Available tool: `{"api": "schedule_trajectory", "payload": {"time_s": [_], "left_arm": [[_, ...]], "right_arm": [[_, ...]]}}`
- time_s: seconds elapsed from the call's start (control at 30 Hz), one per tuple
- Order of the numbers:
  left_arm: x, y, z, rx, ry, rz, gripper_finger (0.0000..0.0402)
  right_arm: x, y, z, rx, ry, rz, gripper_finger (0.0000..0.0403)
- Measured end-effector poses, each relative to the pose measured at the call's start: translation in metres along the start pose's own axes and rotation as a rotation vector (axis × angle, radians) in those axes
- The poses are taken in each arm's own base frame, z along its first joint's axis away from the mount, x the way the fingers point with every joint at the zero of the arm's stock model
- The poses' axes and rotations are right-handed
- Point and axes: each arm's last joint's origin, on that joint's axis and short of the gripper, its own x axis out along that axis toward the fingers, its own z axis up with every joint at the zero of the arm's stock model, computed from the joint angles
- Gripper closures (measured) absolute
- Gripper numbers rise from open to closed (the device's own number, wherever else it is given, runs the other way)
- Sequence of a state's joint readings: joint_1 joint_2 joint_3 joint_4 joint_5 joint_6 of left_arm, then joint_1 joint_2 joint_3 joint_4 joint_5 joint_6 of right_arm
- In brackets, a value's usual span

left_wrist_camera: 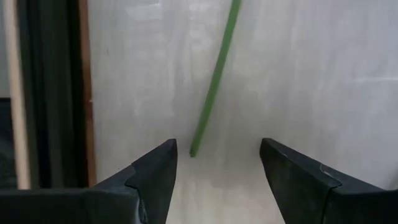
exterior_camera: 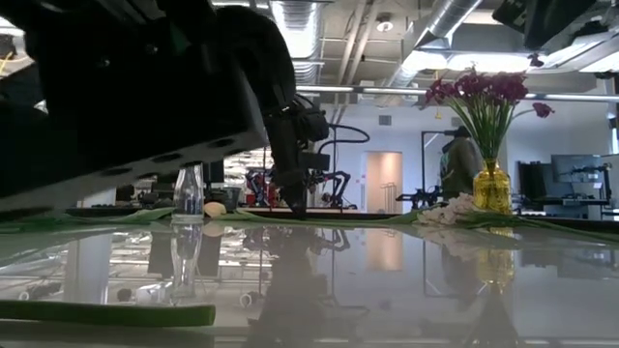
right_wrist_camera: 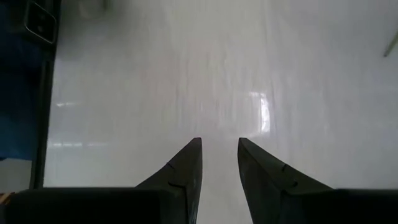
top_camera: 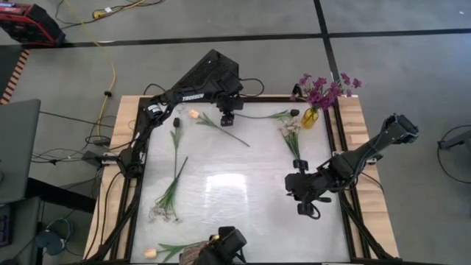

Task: Sort flowers into vase by color
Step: Put the top black tulip into the yellow vase

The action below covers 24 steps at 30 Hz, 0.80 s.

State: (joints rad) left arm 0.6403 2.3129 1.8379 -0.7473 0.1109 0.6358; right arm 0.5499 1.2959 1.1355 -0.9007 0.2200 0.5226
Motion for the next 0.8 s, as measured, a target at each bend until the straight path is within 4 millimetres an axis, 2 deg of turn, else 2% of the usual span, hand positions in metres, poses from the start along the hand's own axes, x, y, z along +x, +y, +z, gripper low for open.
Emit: {"api": "schedule_trajectory", "payload": {"time_s": [0.13,0.23,0.33,0.53,0.67,0.8], "left_arm": [[0.001,0.001,-0.002,-0.011,-0.018,-0.043,0.0180],[0.002,-0.002,-0.003,0.010,0.009,-0.059,0.0202],[0.002,-0.004,-0.005,0.017,0.027,-0.071,0.0253],[0.003,-0.004,-0.005,-0.006,0.040,-0.062,0.0385],[-0.004,-0.005,-0.006,-0.028,0.076,-0.042,0.0398],[-0.030,-0.010,-0.009,-0.060,0.108,-0.066,0.0401]], "right_arm": [[0.000,0.003,0.001,0.001,-0.015,0.023,0.0275],[-0.001,0.005,0.000,-0.007,-0.013,0.027,0.0275],[-0.001,0.006,-0.001,-0.011,-0.013,0.030,0.0275],[-0.001,0.005,0.000,-0.008,-0.015,0.029,0.0275],[-0.001,0.005,0.000,0.017,-0.015,0.030,0.0276],[-0.001,0.006,0.000,0.024,-0.015,0.031,0.0276]]}}
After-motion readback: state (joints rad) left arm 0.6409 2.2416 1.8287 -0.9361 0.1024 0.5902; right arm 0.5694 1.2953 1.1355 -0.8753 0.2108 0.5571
